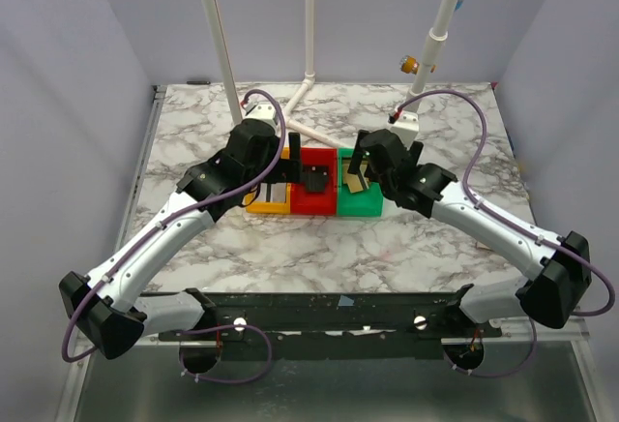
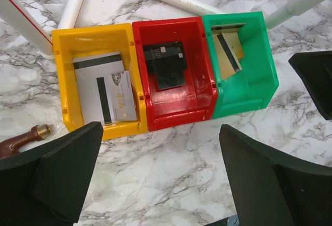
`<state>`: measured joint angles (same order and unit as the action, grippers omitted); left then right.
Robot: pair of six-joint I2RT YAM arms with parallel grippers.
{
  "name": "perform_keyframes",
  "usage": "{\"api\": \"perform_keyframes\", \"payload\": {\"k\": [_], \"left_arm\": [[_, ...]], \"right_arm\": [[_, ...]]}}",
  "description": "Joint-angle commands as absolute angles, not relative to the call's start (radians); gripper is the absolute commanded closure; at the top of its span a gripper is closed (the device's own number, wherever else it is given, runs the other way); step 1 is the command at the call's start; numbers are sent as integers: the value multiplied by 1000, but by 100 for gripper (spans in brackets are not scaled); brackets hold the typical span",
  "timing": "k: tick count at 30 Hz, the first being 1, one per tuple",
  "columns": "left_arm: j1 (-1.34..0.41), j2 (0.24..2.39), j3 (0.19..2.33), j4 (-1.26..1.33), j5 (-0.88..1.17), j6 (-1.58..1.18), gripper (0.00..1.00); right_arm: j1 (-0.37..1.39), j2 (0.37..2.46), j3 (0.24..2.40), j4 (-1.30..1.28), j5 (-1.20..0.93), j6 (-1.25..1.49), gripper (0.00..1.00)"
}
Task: Take the credit cards out of the card holder
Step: Move the card holder to the center of the board.
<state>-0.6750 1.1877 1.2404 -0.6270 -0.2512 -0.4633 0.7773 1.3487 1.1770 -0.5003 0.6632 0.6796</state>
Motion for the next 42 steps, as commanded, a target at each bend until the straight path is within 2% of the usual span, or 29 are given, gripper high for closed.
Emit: {"api": "perform_keyframes", "payload": {"k": [1, 11, 16, 32, 42], "left_arm": [[-671, 1193, 1285, -643, -262, -453, 2], [-664, 1173, 1270, -633, -227, -438, 2], [-661, 1172, 1267, -638, -222, -440, 2], [-647, 1142, 1245, -675, -187, -445, 2], [-639, 1111, 1215, -656, -145, -446, 2]], "right_arm": [[776, 1379, 1210, -523, 716, 685, 0], [770, 1411, 1222, -547, 733, 715, 0], [703, 1420, 1220, -581, 693, 754, 0], [316, 1377, 1075, -696, 522, 886, 0], [74, 1427, 1019, -801, 517, 986, 0]]}}
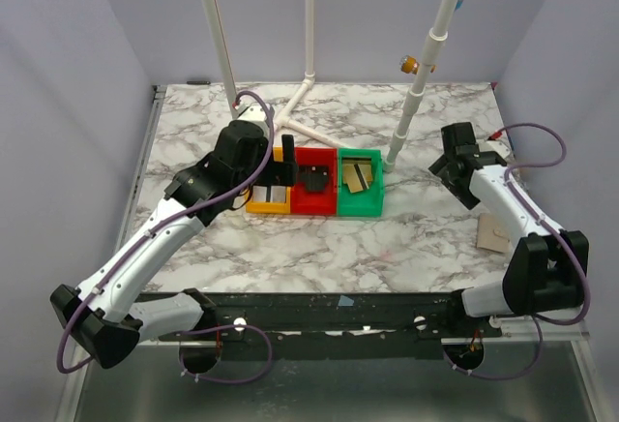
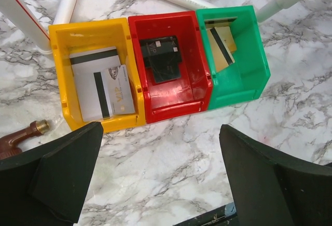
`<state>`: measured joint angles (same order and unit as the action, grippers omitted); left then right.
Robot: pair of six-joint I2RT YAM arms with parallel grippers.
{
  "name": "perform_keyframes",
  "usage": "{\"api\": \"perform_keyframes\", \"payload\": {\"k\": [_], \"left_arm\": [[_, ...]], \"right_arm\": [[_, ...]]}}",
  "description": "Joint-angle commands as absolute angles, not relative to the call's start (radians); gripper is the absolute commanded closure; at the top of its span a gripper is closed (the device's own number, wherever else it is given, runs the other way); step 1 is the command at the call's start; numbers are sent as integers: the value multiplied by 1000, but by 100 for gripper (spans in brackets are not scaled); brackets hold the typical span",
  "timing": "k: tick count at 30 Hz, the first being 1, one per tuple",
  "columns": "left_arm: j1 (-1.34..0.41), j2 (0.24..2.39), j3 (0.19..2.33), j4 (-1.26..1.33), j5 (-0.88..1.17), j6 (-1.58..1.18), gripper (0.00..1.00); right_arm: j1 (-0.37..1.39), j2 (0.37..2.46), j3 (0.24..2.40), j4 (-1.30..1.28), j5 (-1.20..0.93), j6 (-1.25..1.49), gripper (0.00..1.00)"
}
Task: Take the credit cards out of the card holder
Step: Move the card holder to the center of the board.
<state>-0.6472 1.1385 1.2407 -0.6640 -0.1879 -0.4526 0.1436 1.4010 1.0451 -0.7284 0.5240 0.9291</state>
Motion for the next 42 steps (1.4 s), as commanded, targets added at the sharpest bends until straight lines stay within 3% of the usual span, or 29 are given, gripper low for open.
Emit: {"api": "perform_keyframes", "payload": {"k": [1, 25, 42], "left_arm": [[-638, 1106, 1213, -654, -139, -448, 1], [-634, 1091, 1203, -644, -69, -445, 2], [-634, 1108, 1200, -638, -55, -443, 1]], "right_arm": [[46, 1430, 1017, -801, 515, 984, 0], [-480, 1443, 927, -651, 428, 984, 0], [-517, 1485, 747, -488, 311, 1000, 0]]}}
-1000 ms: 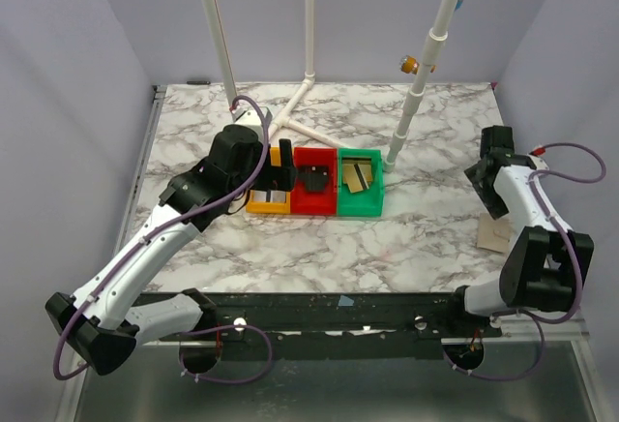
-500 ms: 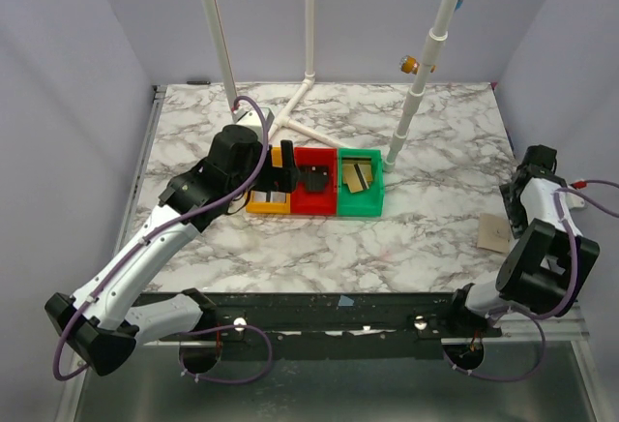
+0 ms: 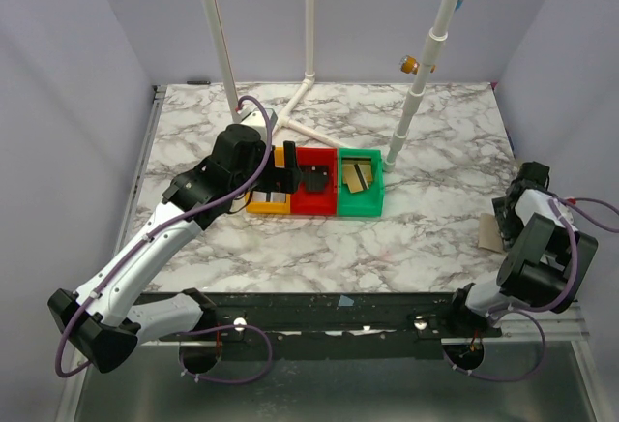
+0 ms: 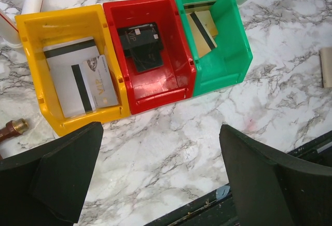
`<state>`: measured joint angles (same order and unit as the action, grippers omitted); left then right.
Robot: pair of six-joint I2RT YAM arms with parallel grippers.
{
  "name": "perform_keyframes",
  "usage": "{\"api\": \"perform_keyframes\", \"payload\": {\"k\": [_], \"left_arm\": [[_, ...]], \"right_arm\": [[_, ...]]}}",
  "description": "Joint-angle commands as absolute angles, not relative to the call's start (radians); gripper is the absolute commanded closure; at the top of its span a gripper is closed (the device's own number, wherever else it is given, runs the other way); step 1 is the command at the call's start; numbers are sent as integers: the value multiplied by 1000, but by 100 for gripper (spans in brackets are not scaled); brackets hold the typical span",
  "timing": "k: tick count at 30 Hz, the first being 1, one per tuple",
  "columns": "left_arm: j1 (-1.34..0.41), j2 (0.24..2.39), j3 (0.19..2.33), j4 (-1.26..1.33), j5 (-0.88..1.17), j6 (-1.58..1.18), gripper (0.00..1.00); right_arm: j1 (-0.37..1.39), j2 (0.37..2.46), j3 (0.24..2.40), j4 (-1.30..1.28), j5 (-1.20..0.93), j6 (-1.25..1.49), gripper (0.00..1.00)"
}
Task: Take the credit cards out of the card holder
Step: Move the card holder to the center of the board.
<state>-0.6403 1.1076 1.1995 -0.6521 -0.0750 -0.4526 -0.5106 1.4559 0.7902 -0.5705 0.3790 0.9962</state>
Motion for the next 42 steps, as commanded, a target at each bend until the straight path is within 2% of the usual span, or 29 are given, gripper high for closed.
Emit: {"api": "perform_keyframes", "payload": {"k": [1, 6, 10, 23, 34, 38, 42], "left_arm": [[-635, 1108, 1199, -637, -55, -443, 2], [-635, 1110, 1195, -633, -51, -446, 1], [-635, 1112, 1192, -632, -51, -448, 2], [-635, 1146, 1203, -635, -9, -458, 2], [-634, 1158, 1199, -633, -4, -463, 2], [-634, 1163, 1200, -635, -5, -462, 1], [-632, 1163, 1198, -636, -3, -462, 2]], "right_arm": [[-517, 1482, 738, -478, 296, 995, 0], [-517, 1476, 710, -436, 211, 959, 0], [-501, 1483, 704, -401, 95, 921, 6], [-239, 1478, 658, -402, 30, 1035, 6], [84, 1504, 691, -454, 91, 1173, 6], [216, 1480, 749, -548, 189, 1190, 5], [230, 1467, 833, -635, 325, 1085, 5]]}}
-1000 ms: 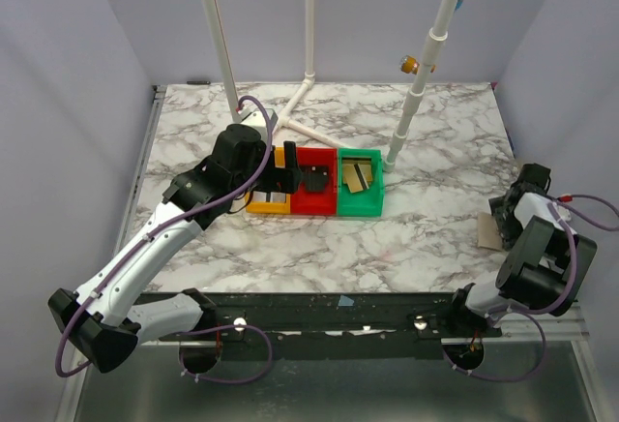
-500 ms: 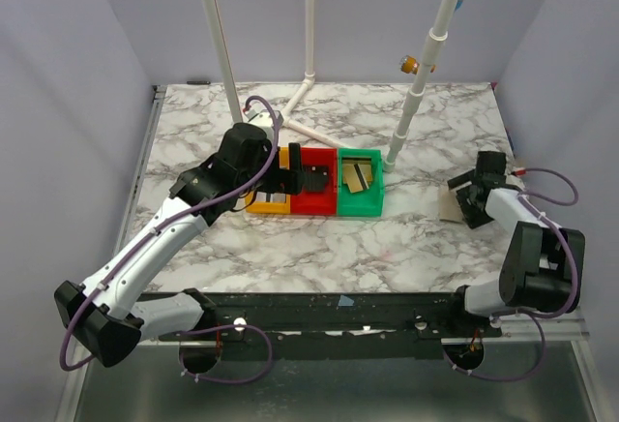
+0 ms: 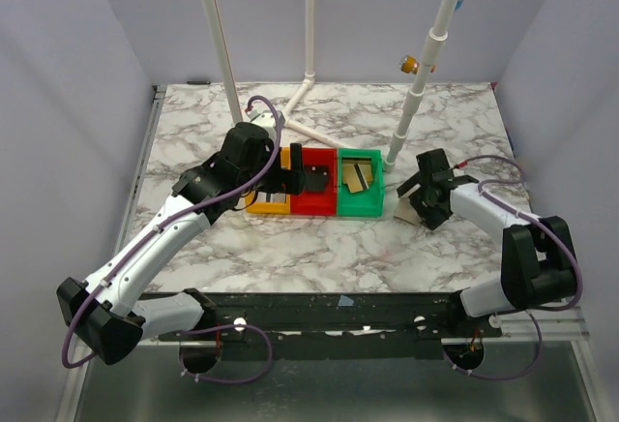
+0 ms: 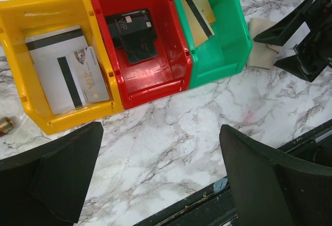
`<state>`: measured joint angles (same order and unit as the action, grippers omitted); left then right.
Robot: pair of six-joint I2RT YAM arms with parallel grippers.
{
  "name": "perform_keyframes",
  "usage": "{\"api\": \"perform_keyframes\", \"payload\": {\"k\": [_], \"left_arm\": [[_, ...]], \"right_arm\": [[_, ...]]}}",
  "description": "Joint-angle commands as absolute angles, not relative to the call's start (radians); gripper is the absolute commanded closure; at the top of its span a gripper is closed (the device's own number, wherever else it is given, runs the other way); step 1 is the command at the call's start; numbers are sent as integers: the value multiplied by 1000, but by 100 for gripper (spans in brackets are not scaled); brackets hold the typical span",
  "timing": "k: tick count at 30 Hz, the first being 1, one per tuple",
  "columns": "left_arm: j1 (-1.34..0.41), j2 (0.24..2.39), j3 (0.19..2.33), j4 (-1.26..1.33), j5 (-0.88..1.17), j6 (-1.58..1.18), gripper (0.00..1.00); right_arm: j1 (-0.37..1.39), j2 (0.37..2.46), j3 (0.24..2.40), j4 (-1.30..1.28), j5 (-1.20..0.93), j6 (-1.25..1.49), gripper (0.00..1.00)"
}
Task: Take the credit cards out of the card holder
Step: Move the card holder to the center of the board.
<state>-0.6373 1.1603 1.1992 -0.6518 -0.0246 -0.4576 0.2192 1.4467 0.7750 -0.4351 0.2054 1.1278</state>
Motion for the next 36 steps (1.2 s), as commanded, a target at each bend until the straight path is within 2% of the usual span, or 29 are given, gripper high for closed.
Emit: {"api": "perform_keyframes", "payload": {"k": [1, 6, 15, 30, 36], "left_arm": [[-632, 1163, 1198, -636, -2, -462, 1], [-631, 1160, 1197, -639, -1, -460, 2], [-631, 1163, 1197, -639, 0, -467, 2], [-632, 1173, 1200, -655, 24, -482, 1], [-632, 1176, 1197, -663, 28, -497, 1]], "right_arm": [[229, 1470, 864, -653, 369, 1060, 5], [229, 1491, 939, -676, 446, 971, 3], [233, 1608, 976, -531, 332, 763, 3], [288, 1602, 934, -406, 279, 746, 3], [288, 1652, 936, -461, 361, 761, 3]]}}
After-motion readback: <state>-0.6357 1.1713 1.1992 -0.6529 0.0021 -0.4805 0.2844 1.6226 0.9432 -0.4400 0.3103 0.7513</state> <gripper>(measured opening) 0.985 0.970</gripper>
